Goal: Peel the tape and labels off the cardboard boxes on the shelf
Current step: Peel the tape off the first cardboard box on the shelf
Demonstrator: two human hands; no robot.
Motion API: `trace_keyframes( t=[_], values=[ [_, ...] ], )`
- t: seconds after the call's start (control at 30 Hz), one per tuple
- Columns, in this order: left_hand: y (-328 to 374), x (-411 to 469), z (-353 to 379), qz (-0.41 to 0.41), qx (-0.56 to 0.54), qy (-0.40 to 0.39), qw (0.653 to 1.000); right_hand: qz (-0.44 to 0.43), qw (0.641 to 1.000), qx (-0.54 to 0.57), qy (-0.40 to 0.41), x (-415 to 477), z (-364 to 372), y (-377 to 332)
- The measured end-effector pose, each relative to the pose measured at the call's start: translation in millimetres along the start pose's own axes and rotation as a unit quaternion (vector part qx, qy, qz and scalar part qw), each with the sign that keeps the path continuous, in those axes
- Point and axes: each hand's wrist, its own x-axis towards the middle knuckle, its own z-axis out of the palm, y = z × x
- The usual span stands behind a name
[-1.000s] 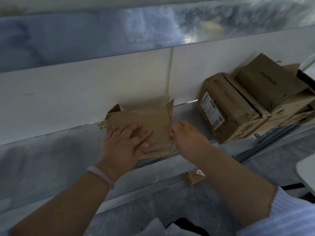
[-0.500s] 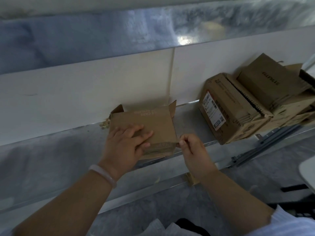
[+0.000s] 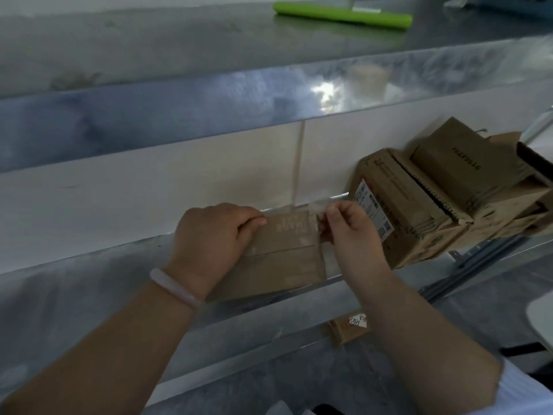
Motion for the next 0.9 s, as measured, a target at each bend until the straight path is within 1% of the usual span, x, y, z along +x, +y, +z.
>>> trace_keyframes(
  t=[0.1, 0.13, 0.2, 0.23, 0.27, 0.3, 0.37, 0.43, 0.53, 0.63, 0.9],
  values=[
    [-1.9, 4.1, 12.1, 0.004, -0.017, 0.007, 1.0, 0.048, 0.999, -0.016, -0.011, 10.4, 9.4, 6.4],
    [-1.7, 2.5, 15.8, 0.009, -0.018, -0.006, 1.0, 0.065, 0.998, -0.004, -0.005, 11.9, 10.8, 8.1],
    [1.4, -4.2, 19.5, 0.019, 0.006, -0.086, 0.996, 0.08, 0.997, 0.01, 0.01, 15.7, 10.4, 11.2],
    [2.7, -8.2, 19.5, 0.02, 0.02, -0.127, 0.992, 0.072, 0.997, 0.003, 0.011, 17.7, 9.6, 11.5],
    [3.0, -10.8, 19.4, 0.018, 0.029, -0.155, 0.987, 0.059, 0.998, -0.008, 0.008, 19.5, 9.2, 12.0],
    [2.5, -11.4, 19.9, 0.016, 0.032, -0.164, 0.986, 0.046, 0.999, -0.018, 0.005, 20.5, 8.7, 12.2],
    [0.0, -7.7, 22.3, 0.003, 0.023, -0.165, 0.986, 0.026, 0.999, -0.025, -0.001, 19.5, 9.4, 12.3],
    [-3.8, -0.4, 26.2, -0.013, 0.016, -0.177, 0.984, 0.013, 1.0, -0.009, 0.0, 17.3, 10.1, 15.3],
    [-8.5, 7.7, 33.2, -0.031, 0.006, -0.191, 0.981, 0.02, 0.999, 0.031, 0.007, 12.2, 8.7, 18.5],
    [-9.9, 13.2, 36.4, -0.032, -0.007, -0.194, 0.981, 0.024, 0.998, 0.045, 0.027, 6.2, 1.7, 23.6],
    [-9.6, 13.5, 34.6, -0.025, -0.012, -0.197, 0.98, 0.093, 0.987, 0.131, 0.03, 3.5, -5.0, 21.5]
  ],
)
